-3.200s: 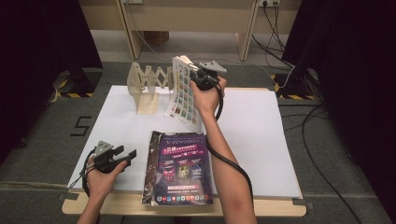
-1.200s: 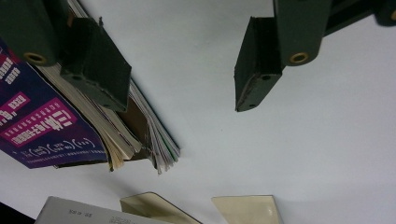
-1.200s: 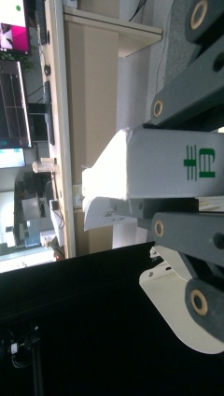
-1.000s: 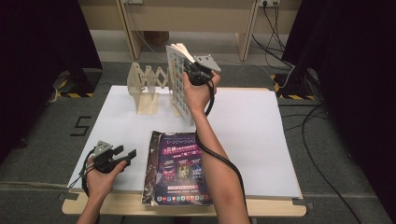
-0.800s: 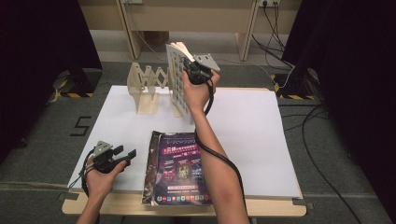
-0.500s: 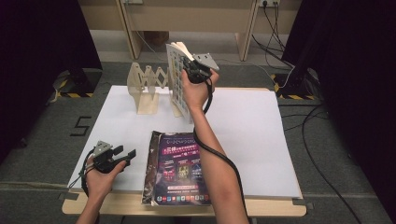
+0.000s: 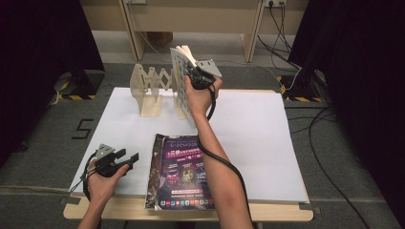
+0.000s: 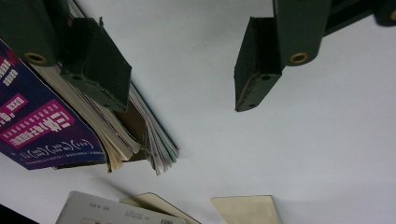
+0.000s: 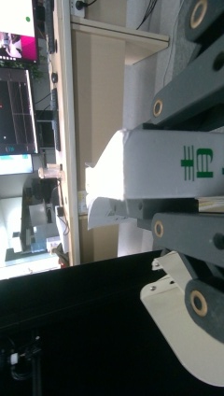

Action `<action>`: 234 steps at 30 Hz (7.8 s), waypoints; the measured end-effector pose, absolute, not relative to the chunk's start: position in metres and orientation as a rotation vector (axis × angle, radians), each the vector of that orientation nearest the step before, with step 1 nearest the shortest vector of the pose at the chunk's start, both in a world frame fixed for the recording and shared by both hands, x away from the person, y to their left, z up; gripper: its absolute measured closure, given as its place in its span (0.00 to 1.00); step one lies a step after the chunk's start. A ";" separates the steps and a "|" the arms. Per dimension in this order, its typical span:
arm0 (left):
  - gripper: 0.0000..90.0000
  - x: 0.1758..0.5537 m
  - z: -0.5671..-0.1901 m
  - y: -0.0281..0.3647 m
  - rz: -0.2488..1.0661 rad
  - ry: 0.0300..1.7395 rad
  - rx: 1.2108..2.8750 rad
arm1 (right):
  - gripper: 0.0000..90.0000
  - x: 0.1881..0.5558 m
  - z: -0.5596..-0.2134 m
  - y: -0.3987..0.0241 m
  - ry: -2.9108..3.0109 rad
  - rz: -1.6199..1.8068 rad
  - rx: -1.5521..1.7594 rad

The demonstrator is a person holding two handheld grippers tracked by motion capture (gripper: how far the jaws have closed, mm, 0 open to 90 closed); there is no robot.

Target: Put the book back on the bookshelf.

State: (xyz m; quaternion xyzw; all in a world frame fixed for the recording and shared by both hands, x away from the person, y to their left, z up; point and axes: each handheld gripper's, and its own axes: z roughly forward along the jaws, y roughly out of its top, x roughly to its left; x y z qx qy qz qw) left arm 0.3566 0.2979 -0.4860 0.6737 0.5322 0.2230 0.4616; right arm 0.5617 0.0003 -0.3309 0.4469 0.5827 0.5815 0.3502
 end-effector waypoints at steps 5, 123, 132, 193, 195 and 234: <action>0.40 0.357 -0.486 0.297 0.549 1.307 1.665 | 0.82 0.554 -0.341 -0.003 1.522 1.500 1.146; 0.40 0.357 -0.488 0.298 0.543 1.309 1.659 | 0.83 0.569 -0.318 0.003 1.540 1.494 1.172; 0.40 0.357 -0.487 0.298 0.543 1.308 1.655 | 0.83 0.566 -0.330 0.008 1.529 1.497 1.189; 0.40 0.356 -0.484 0.290 0.545 1.285 1.676 | 0.62 0.531 -0.328 -0.013 1.627 1.468 1.160; 0.40 0.356 -0.484 0.289 0.545 1.285 1.676 | 0.62 0.528 -0.328 -0.014 1.635 1.472 1.156; 0.46 0.364 -0.486 0.264 0.449 1.235 1.716 | 0.63 0.468 -0.355 -0.081 1.841 1.504 1.275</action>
